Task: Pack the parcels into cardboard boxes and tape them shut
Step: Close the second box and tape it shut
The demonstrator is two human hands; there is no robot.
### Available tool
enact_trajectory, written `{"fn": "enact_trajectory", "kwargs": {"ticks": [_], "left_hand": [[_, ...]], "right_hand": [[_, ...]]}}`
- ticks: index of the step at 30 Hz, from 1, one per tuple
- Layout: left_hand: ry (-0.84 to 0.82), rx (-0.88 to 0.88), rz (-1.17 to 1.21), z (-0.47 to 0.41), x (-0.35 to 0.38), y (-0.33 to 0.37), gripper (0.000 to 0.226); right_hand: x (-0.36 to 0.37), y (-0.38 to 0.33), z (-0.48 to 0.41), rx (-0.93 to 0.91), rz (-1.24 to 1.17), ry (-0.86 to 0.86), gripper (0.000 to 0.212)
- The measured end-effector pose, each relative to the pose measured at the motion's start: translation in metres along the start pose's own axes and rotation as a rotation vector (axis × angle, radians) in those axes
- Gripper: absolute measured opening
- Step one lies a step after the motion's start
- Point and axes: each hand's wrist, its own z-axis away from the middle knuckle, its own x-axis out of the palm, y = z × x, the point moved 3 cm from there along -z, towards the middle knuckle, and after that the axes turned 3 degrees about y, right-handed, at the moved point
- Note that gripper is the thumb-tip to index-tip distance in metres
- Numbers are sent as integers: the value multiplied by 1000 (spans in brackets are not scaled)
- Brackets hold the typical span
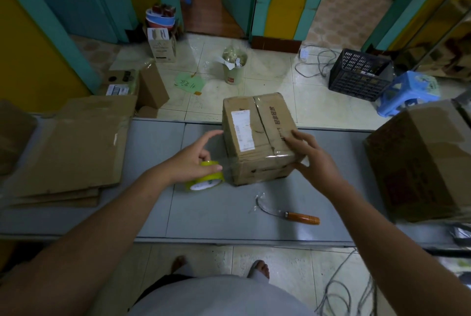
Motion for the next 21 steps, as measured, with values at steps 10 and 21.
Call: {"fn": "enact_trajectory", "kwargs": {"ticks": [10, 21], "left_hand": [[-19, 20, -191, -30, 45, 22, 96], [-51, 31, -167, -31, 44, 21, 99]], "right_hand": [[-9, 26, -7, 162, -2, 77, 84], [86, 46, 110, 382, 189, -402, 51]]}}
